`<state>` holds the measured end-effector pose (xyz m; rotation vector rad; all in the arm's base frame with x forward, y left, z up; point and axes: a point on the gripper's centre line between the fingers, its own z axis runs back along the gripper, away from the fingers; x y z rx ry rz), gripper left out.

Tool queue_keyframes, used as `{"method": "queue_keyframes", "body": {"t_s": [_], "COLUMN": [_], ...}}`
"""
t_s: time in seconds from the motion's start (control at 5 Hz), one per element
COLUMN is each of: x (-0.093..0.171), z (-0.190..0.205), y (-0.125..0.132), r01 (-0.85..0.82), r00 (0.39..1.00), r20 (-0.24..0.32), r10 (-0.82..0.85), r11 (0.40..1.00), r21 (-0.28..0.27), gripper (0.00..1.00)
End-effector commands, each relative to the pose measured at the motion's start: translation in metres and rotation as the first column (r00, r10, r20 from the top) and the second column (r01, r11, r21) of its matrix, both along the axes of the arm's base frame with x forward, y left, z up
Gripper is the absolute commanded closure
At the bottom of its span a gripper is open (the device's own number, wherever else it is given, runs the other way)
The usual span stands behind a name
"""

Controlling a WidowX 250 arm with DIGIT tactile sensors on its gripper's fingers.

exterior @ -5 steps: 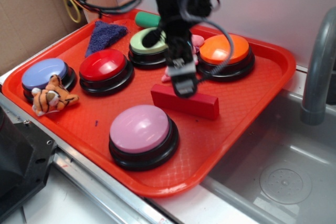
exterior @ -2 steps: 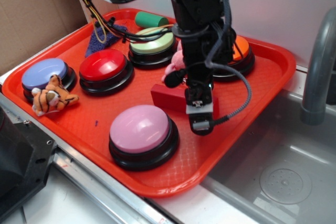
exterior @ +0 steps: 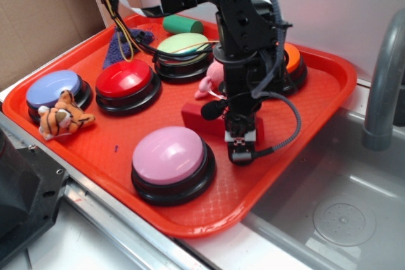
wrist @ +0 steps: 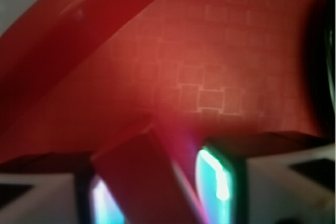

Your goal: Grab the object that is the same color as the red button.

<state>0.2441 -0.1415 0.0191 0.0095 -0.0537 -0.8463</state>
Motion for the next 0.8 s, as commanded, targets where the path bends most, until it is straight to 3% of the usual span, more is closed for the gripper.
{"method": "queue_keyframes", "body": {"t_s": [0.0,0.4,0.6], "x": [0.007,0.015,0.002], "z": [0.04,0.102,0.131], "y": [-0.003,0.034,0.057], "r01": [-0.066,-0.348,-0.509], "r00": [0.996,0.936,0.857], "r20": [0.058,0.039,0.054], "r10": [0.066,0.35,0.512], "r11": [0.998,0.936,0.858], "r21": [0.004,-0.058,-0.07], "gripper": [1.0,1.0,1.0]}}
